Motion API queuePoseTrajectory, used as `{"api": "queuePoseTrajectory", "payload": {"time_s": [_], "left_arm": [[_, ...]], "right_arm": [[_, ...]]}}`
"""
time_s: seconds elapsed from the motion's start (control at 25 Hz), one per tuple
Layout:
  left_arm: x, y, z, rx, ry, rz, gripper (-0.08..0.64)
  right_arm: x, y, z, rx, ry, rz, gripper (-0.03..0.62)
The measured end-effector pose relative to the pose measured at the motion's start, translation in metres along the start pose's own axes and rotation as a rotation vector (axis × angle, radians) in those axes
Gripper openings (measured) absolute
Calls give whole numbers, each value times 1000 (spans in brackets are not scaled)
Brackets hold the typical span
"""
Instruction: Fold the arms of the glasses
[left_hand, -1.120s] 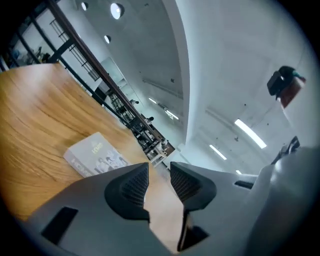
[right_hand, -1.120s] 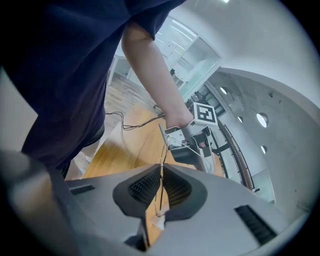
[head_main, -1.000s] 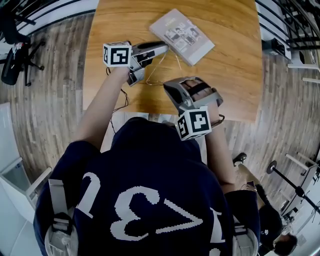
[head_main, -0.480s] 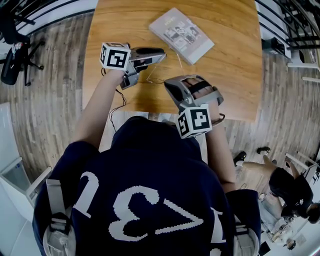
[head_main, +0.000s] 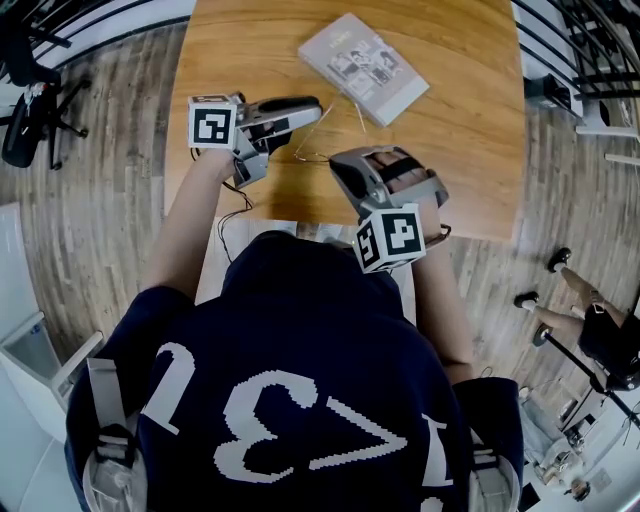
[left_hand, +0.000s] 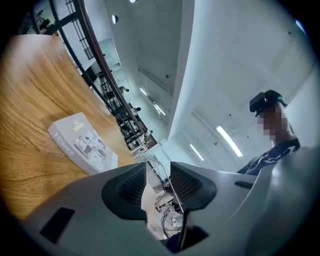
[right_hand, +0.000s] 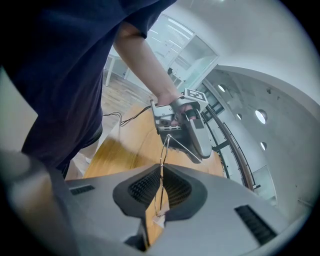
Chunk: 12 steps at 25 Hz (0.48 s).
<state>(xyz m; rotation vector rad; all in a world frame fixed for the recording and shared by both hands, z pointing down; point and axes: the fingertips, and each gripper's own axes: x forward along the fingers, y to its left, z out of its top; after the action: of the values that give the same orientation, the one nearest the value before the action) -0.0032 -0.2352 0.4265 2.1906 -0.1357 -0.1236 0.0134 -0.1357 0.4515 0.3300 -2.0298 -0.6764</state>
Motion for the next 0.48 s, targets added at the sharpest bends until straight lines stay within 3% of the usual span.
{"api": "queuePoseTrajectory", "payload": {"time_s": [0.08,0.2,0.32,0.48], "left_arm": [[2,-8,-8,34,70,-5,141],[5,-13,-14,42,110,2,37],[11,-17,-19,23,134,-10,28],[23,-20,-41,-2,264,-54,28]], "right_arm": [[1,0,-1,0,0,0,37],[0,1,-2,-1,4,2,37],[0,1,-2,0,4,3,37],[1,0,0,-6,-5,5,37]]}}
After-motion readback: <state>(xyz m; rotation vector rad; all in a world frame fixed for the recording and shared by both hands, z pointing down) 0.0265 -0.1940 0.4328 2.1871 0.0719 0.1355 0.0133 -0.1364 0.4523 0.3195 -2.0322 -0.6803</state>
